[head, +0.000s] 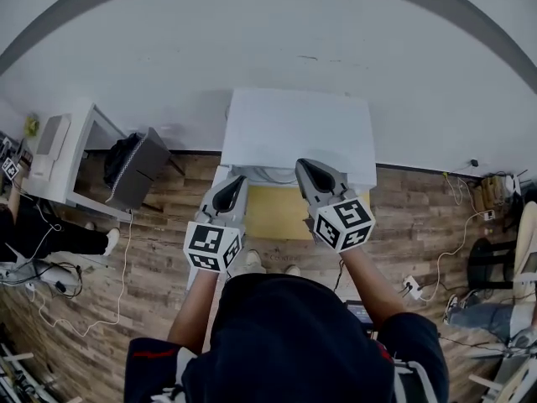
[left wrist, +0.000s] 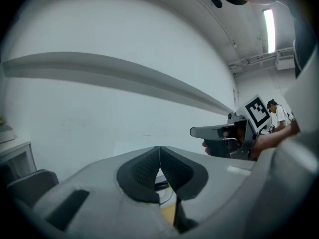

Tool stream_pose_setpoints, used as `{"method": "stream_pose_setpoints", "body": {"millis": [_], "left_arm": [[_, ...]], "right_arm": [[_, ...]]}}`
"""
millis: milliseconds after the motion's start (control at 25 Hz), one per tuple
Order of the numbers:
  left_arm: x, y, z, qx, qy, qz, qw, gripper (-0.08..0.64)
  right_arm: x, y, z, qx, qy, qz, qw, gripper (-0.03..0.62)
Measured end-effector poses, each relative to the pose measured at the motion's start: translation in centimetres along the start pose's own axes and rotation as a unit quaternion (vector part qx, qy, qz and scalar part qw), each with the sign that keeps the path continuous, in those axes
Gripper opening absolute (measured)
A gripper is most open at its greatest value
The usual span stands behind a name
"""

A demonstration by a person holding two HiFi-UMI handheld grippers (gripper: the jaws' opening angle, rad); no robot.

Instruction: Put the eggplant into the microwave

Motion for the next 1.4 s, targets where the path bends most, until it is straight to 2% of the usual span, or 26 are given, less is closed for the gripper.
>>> {"method": "stream_pose_setpoints", "body": {"millis": [80,200,360,800,1400], "left_arm": [[0.3,1.3,-0.4,-0.014,0.005,0.011,0.9998,0.017],[0.8,2.7,-0.7,-0.026,0.013,0.028,0.9992,0.017],[0.9,3.4,-0.9,-0.032,0.012,0.026,0.9991,0.017],[0.8,4.6,-2.0,-0.046,0.029,0.035,0.998,0.017],[0.5,4.4,-2.4,-0.043,0.035,0.033,0.9979,0.017]], "right_arm": [[0.4,1.4,-0.4,-0.015,0.001,-0.008,1.0,0.012],[0.6,3.0,-0.9,-0.042,0.006,0.003,0.999,0.012],[0.5,4.1,-1.4,-0.063,0.001,-0.007,0.998,0.012],[0.3,4.4,-1.5,-0.076,0.001,0.035,0.997,0.012],[0.3,3.9,-1.8,-0.075,-0.009,0.027,0.997,0.012]]}}
Point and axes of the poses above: the fingertips, and each gripper's own axes: z forward along the fingers, x to its left, y out of its top, the point moved 10 cm from there along -z, backward along the fingers, and after that the axes turned 4 degrees about x, right-handed, at the moved point
